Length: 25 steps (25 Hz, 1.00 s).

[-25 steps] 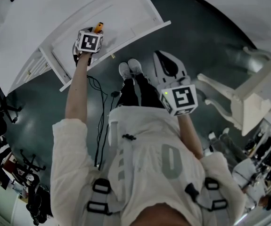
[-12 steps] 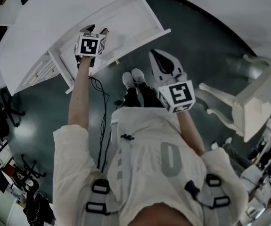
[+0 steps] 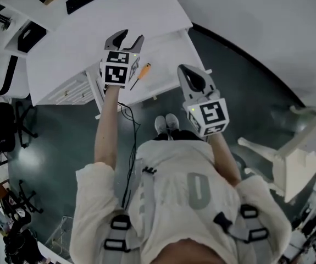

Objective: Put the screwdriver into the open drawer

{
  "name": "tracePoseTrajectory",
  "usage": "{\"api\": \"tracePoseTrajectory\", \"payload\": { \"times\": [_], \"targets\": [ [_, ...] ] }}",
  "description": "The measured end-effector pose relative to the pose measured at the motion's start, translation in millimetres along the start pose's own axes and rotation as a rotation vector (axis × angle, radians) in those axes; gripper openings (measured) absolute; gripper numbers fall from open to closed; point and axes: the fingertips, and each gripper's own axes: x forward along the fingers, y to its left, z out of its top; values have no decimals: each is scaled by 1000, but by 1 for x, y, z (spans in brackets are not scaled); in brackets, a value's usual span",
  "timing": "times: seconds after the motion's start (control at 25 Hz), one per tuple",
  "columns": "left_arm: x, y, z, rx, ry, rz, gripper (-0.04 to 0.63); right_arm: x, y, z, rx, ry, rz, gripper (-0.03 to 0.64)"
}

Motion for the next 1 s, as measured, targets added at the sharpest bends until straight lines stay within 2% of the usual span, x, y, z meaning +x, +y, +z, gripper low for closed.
{"api": "tracePoseTrajectory", "payload": {
  "times": [0.16, 0.36, 0.56, 0.76, 0.88, 1.0],
  "targets": [
    [-56, 8, 58, -1, -185, 93, 171, 8, 6, 20, -45, -56, 49, -5],
    [-130, 24, 93, -100, -373, 187, 150, 21, 23, 42, -54, -116, 86, -5],
    [-207, 38, 82, -168, -566, 437, 33, 31, 46, 61, -13, -168, 135, -5],
    [-246, 22, 50, -208, -618, 532, 20, 30, 59, 70, 5, -195, 172, -5],
    [-258, 15, 31, -222, -601, 608, 6, 28, 61, 69, -16, -191, 169, -5],
    [-261, 7, 14, -228, -569, 646, 5, 27, 60, 64, -27, -188, 156, -5]
  ]
}}
